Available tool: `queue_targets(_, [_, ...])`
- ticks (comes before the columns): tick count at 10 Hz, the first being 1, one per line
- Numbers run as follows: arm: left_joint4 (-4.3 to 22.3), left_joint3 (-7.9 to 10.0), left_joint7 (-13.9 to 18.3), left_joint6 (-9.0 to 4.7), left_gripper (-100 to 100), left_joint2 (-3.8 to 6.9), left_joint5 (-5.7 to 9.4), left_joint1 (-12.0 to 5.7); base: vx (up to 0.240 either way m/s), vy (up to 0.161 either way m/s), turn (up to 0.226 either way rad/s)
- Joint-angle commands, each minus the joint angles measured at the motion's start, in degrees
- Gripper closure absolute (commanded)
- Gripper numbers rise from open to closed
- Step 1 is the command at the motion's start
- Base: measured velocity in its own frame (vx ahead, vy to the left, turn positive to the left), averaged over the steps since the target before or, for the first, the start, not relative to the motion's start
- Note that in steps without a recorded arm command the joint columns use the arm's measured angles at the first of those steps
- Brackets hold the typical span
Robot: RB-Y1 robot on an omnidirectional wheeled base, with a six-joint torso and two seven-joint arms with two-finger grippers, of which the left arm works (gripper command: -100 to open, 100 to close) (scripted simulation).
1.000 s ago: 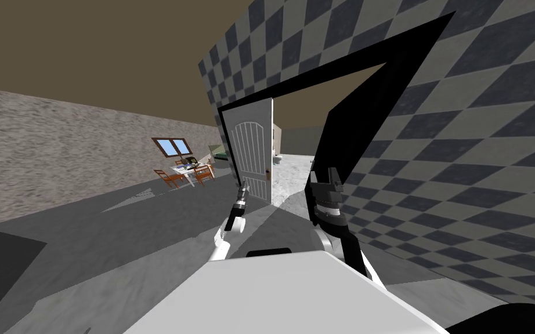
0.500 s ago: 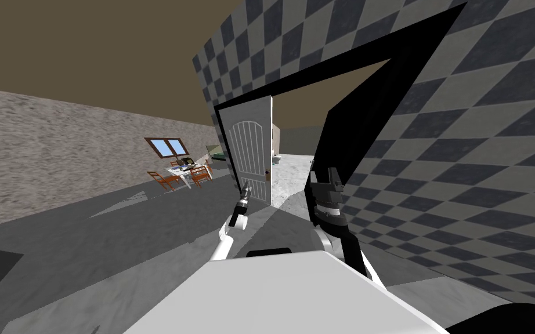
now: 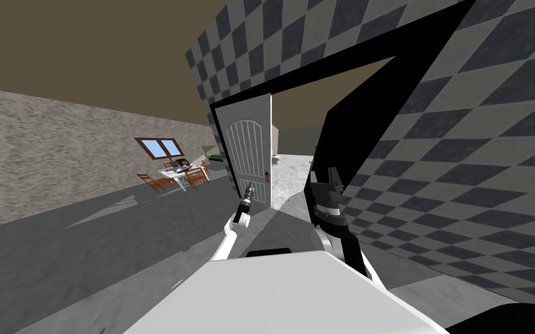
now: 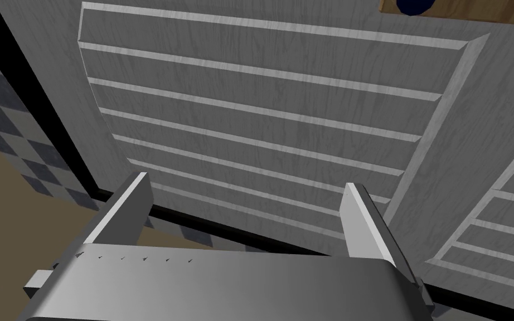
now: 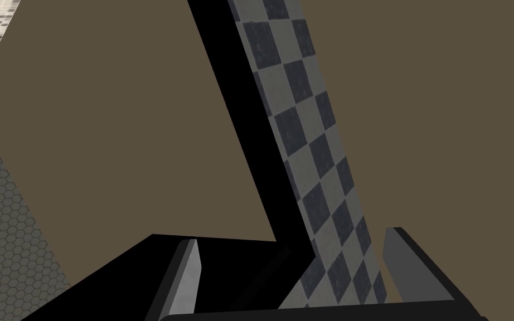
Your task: Push the door open
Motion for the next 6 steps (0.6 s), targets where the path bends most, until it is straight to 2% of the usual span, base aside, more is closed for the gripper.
queue_targets(1, [2.34, -0.33, 0.01, 0.43, -100, -0.12, 0.02, -1.26, 0.088, 0.050, -0.059])
queue_targets(6, [10.23, -1.09, -0.18, 0.90, -100, -1.05, 0.07, -5.96, 0.089, 0.039, -0.048])
